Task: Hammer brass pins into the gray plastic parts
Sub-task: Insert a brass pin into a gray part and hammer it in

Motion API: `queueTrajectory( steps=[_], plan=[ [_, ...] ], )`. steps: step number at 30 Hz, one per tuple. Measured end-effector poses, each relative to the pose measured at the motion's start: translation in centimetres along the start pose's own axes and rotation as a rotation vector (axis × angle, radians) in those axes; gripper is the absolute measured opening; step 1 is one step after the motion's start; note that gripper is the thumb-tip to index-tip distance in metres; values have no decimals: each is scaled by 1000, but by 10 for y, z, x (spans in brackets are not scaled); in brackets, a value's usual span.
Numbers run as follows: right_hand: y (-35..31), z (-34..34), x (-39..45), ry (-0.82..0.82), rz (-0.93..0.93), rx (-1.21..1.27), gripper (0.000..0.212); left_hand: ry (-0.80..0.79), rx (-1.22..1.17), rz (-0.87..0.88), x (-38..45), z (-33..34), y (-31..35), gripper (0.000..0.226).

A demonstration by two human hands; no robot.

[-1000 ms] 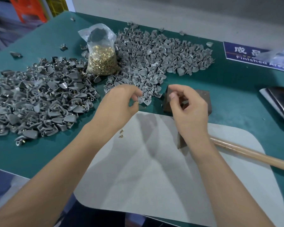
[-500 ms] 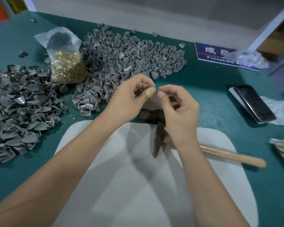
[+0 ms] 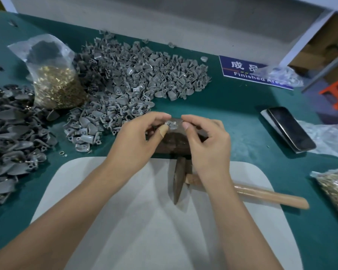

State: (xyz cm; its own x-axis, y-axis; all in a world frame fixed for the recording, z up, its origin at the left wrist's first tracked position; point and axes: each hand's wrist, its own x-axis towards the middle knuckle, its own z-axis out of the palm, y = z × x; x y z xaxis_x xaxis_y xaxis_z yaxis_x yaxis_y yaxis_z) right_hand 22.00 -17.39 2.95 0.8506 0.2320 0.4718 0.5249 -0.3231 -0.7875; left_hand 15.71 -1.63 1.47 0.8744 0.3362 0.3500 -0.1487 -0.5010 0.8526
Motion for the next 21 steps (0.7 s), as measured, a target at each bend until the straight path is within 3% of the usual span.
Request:
queueTrajectory(
  steps=[6, 13, 18, 21],
  plan=[
    [-6, -11, 11, 31, 5, 8, 17, -37, 69, -23, -2, -4, 4, 26],
    [5, -14, 8, -222, -15, -54, 13, -84, 237, 122, -1, -6, 10, 29],
    [10, -14, -2, -136, -44, -20, 16, -82, 351, 97, -6, -4, 16, 49],
    [12, -15, -5, -108, -68, -40, 16, -60, 413, 121, -9, 0, 18, 47]
  ],
)
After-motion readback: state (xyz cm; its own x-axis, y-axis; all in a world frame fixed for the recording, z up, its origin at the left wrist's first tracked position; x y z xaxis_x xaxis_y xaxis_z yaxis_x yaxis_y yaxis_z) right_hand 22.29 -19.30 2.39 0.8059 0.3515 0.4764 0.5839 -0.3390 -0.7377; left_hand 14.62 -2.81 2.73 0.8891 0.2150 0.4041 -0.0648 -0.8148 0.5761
